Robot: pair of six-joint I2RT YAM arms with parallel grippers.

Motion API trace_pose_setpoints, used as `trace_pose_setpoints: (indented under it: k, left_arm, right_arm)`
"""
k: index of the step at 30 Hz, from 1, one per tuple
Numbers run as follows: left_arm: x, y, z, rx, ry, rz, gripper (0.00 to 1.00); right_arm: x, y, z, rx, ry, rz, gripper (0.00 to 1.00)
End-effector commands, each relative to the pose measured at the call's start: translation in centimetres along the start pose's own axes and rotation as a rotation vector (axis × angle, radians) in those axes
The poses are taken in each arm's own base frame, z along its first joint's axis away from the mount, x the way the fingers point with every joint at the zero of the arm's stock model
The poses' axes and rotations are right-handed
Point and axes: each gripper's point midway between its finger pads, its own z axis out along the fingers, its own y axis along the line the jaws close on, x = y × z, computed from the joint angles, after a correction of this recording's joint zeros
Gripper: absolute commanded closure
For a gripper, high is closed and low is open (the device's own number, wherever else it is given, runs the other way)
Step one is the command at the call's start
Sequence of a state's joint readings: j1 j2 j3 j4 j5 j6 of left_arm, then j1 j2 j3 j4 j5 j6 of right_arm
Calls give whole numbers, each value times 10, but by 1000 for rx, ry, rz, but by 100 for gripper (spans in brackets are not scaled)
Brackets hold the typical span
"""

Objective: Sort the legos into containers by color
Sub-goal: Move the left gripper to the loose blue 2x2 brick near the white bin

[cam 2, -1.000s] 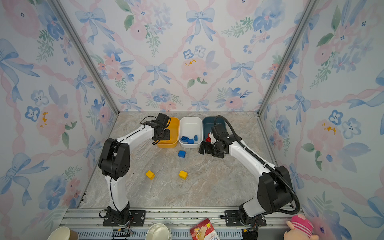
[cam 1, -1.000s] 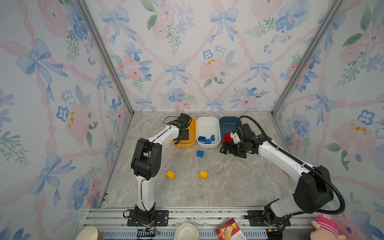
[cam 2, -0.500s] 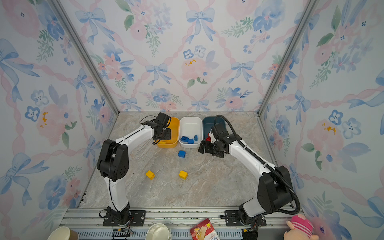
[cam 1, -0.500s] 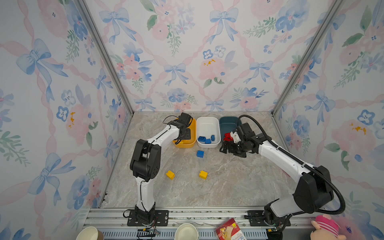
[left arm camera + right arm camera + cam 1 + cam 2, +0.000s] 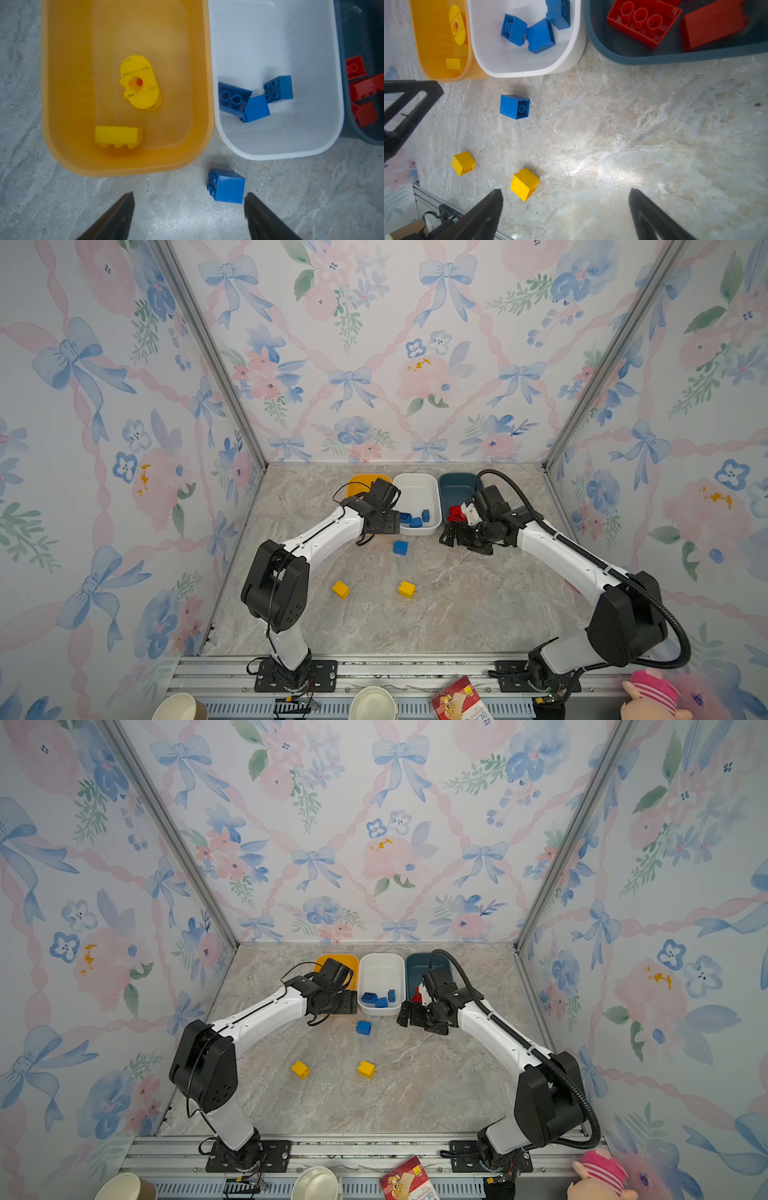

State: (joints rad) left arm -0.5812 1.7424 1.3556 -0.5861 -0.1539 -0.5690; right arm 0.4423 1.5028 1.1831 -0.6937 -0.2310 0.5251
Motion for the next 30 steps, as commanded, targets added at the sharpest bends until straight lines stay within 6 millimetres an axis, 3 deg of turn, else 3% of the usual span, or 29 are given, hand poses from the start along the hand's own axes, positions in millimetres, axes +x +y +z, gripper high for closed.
trace_pose_setpoints:
  k: [1, 9, 30]
  left_arm:
    - [15, -12, -7, 31, 22, -12, 14]
    - [43, -34, 10, 24, 80, 48, 10]
    - [53, -54, 58, -19, 114, 103, 17]
  right_arm:
    - [0, 0, -6, 1, -26, 9, 3]
    - [2, -4, -8, 3, -34, 18, 3]
    - [8, -19, -9, -11, -36, 60, 3]
